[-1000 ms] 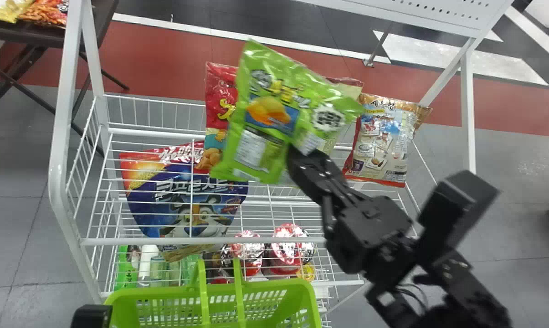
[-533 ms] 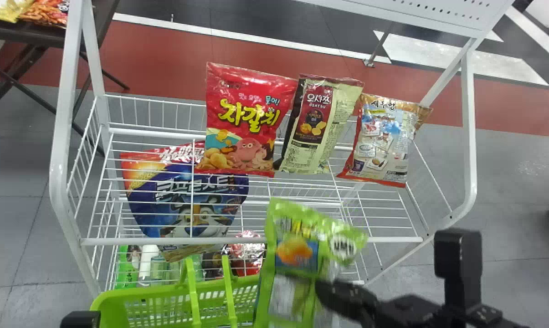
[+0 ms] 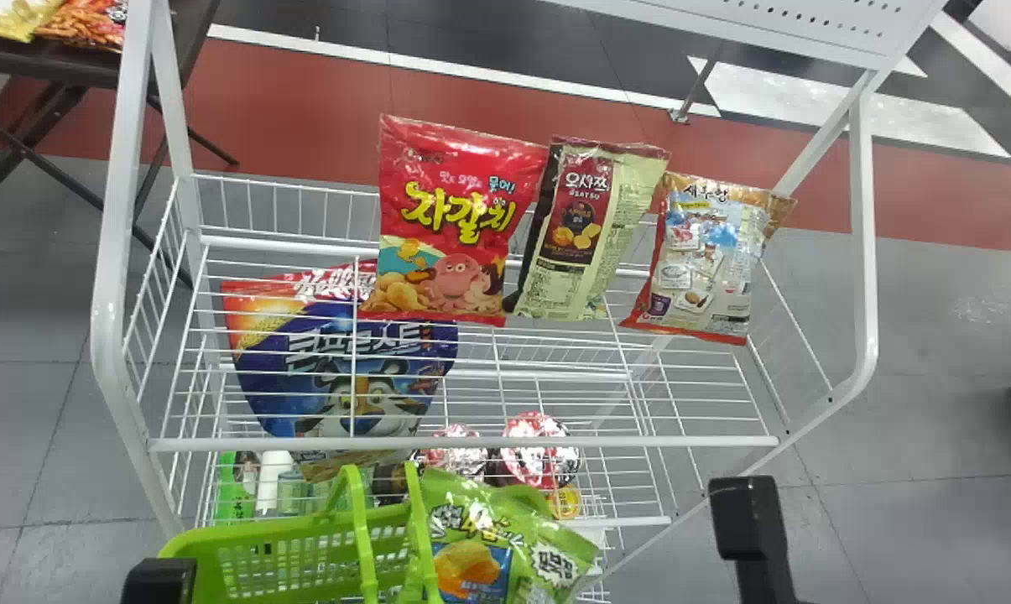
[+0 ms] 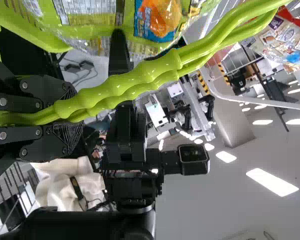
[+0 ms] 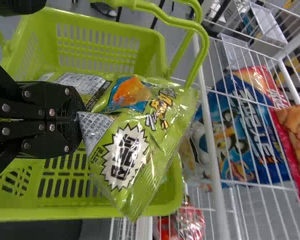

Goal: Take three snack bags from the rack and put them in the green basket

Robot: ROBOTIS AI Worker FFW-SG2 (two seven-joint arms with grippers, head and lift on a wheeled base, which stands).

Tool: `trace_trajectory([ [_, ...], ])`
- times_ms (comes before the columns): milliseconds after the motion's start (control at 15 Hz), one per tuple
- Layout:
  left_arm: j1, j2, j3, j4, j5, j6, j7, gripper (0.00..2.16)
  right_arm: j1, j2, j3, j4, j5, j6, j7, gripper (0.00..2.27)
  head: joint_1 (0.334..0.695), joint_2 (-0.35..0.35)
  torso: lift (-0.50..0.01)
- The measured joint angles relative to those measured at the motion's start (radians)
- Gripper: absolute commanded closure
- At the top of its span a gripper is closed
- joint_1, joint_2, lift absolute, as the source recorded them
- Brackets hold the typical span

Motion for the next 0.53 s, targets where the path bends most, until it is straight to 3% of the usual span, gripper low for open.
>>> trace_trajectory([
  [67,-0.002,0.000,0.000,0.001,0.000,0.000,0.001,1.17,-0.009,0.000,0.004,0.010,0.000,0.000,-0.007,0.00,0.695,-0.350,-0.007],
  [533,-0.011,-0.005,0.000,0.007,0.000,0.003,0.001,1.17,-0.018,-0.002,-0.049,0.011,-0.019,0.000,0.012,0.06,0.695,-0.350,-0.007],
])
